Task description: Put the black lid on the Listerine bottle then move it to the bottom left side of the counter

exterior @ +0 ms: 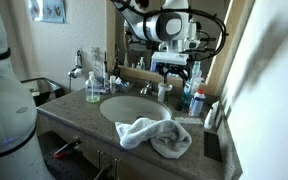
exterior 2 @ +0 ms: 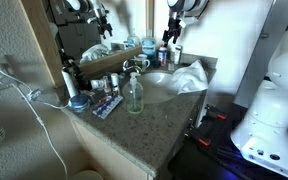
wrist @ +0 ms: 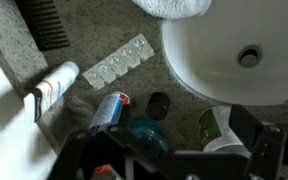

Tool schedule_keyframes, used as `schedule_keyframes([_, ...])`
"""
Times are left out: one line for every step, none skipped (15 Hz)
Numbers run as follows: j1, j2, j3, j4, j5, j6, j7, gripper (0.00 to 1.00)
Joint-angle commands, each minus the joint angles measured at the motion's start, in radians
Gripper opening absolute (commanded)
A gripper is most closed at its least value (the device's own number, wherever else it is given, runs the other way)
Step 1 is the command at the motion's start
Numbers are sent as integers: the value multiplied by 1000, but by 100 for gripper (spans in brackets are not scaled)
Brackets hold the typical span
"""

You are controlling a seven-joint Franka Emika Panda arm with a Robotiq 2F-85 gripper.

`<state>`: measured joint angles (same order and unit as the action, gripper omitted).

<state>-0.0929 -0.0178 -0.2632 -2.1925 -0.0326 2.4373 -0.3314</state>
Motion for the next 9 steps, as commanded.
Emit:
schedule_keyframes([-36, 187, 44, 138, 30, 55, -17, 100])
schedule_keyframes([-46, 223, 53, 159, 31, 71, -14, 100])
schedule_keyframes([-58, 257, 63, 179, 36, 87, -18, 100])
schedule_keyframes([-72, 290, 75, 198, 48, 104, -22, 100])
schedule_keyframes([-85, 320, 86, 216, 50, 114, -19, 100])
schedule_keyframes([-98, 346, 99, 232, 57, 126, -22, 100])
schedule_keyframes([-111, 371, 110, 247, 61, 134, -19, 100])
schedule_keyframes([-122, 390, 120, 261, 63, 135, -16, 100])
schedule_keyframes([-137, 409, 135, 275, 75, 139, -24, 100])
